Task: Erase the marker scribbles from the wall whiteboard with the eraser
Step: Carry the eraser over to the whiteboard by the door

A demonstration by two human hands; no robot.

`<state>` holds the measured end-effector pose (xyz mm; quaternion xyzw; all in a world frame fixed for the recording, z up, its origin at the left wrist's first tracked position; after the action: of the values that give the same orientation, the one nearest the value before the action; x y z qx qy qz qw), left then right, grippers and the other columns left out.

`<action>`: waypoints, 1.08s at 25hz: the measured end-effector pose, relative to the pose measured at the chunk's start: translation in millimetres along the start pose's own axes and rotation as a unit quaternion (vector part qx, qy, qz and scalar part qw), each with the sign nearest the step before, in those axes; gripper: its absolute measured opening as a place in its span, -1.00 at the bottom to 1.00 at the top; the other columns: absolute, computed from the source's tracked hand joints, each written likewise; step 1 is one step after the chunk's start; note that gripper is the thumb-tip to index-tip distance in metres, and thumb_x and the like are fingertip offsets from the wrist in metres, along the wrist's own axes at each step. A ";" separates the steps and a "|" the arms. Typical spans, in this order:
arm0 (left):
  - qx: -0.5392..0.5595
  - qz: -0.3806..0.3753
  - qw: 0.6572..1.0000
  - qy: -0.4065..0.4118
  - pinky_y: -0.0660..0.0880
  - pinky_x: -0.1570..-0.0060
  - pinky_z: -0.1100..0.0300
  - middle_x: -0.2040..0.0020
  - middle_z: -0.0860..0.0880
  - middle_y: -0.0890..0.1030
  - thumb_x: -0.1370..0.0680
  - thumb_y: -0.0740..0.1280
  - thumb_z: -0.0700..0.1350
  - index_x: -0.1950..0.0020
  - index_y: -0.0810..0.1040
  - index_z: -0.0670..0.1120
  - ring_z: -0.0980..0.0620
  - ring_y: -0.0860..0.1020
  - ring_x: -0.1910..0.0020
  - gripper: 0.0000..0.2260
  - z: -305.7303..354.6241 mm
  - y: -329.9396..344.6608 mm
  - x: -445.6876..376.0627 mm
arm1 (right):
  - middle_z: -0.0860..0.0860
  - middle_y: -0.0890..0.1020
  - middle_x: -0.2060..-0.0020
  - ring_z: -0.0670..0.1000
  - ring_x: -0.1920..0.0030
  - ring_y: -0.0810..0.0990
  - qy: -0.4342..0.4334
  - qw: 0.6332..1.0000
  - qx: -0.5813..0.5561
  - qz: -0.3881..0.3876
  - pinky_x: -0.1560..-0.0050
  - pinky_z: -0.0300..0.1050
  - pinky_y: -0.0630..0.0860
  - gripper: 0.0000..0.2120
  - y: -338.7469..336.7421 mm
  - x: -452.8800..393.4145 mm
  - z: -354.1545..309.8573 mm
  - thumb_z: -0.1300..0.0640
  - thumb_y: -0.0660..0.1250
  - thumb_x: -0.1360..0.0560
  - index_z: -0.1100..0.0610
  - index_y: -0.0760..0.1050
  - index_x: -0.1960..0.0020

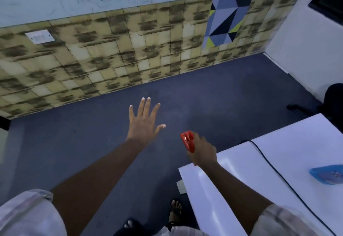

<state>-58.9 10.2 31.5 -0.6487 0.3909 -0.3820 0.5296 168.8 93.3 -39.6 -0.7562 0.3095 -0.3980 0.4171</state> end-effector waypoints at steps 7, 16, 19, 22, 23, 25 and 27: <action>0.016 0.060 0.995 -0.083 -0.09 -0.63 -0.39 -0.75 -0.17 -0.20 -0.68 0.00 0.40 -0.76 -0.12 0.04 -0.17 -0.22 -0.73 -0.23 -120.7 -22.1 -1.4 | 0.07 0.49 -0.27 0.15 -0.27 0.54 -0.109 0.990 -0.019 0.083 -0.20 0.08 0.50 -0.19 -61.7 -46.6 -139.4 -0.16 0.44 -0.50 -0.12 0.12 -0.62; 0.011 0.238 0.950 -0.204 -0.06 -0.60 -0.41 -0.75 -0.19 -0.14 -0.65 0.05 0.38 -0.75 0.06 0.03 -0.21 -0.13 -0.74 -0.25 -360.0 -127.3 -9.4 | 0.01 0.55 -0.11 0.11 -0.11 0.58 -0.308 0.920 -0.033 0.241 -0.04 0.05 0.58 -0.29 -145.2 -63.5 -429.7 -0.14 0.43 -0.47 -0.22 0.21 -0.54; -0.021 0.269 0.932 -0.241 -0.03 -0.60 -0.40 -0.75 -0.20 -0.17 -0.65 0.03 0.39 -0.76 0.02 0.03 -0.21 -0.14 -0.74 -0.24 -452.1 -149.0 6.7 | -0.02 0.56 -0.11 0.07 -0.11 0.57 -0.364 0.887 -0.049 0.278 0.01 -0.02 0.54 -0.30 -153.0 -61.9 -527.4 -0.16 0.43 -0.47 -0.22 0.23 -0.54; -0.034 0.257 0.920 -0.295 -0.05 -0.62 -0.39 -0.74 -0.18 -0.27 -0.67 -0.05 0.41 -0.76 -0.11 0.06 -0.20 -0.22 -0.73 -0.24 -532.4 -154.4 32.6 | -0.06 0.58 -0.11 0.03 -0.10 0.58 -0.415 0.857 -0.066 0.297 0.03 -0.04 0.55 -0.31 -150.4 -53.0 -611.9 -0.17 0.44 -0.47 -0.21 0.27 -0.53; -0.035 0.256 0.914 -0.314 -0.06 -0.62 -0.39 -0.73 -0.17 -0.29 -0.67 -0.06 0.41 -0.76 -0.14 0.06 -0.20 -0.24 -0.72 -0.24 -551.9 -152.2 40.2 | -0.08 0.57 -0.10 0.01 -0.09 0.57 -0.430 0.850 -0.068 0.296 0.03 -0.03 0.57 -0.32 -147.4 -49.1 -632.5 -0.18 0.44 -0.47 -0.21 0.28 -0.52; -0.029 0.262 0.899 -0.349 -0.07 -0.62 -0.39 -0.73 -0.17 -0.30 -0.67 -0.04 0.42 -0.76 -0.16 0.07 -0.20 -0.25 -0.72 -0.24 -594.9 -151.5 58.8 | -0.13 0.54 -0.04 -0.04 -0.04 0.56 -0.462 0.830 -0.055 0.306 0.08 -0.07 0.56 -0.33 -141.9 -43.6 -681.7 -0.20 0.43 -0.47 -0.23 0.27 -0.52; -0.031 0.266 0.891 -0.368 -0.08 -0.62 -0.39 -0.73 -0.17 -0.28 -0.66 -0.04 0.44 -0.76 -0.14 0.08 -0.20 -0.25 -0.72 -0.23 -628.9 -153.2 75.0 | -0.13 0.52 -0.01 -0.07 0.00 0.54 -0.493 0.809 -0.049 0.316 0.14 -0.16 0.51 -0.34 -139.1 -40.3 -722.0 -0.21 0.42 -0.49 -0.24 0.25 -0.52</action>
<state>-585.0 -282.0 281.3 -0.6308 0.3377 0.0513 0.6968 -453.0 -88.0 310.7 -0.7310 0.3035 0.1977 0.5783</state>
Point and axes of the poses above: each hand's wrist, its own x-axis away from the middle knuckle, its own y-axis out of the palm, z = x × y, the point moved 1 cm from there along -x, towards the middle knuckle
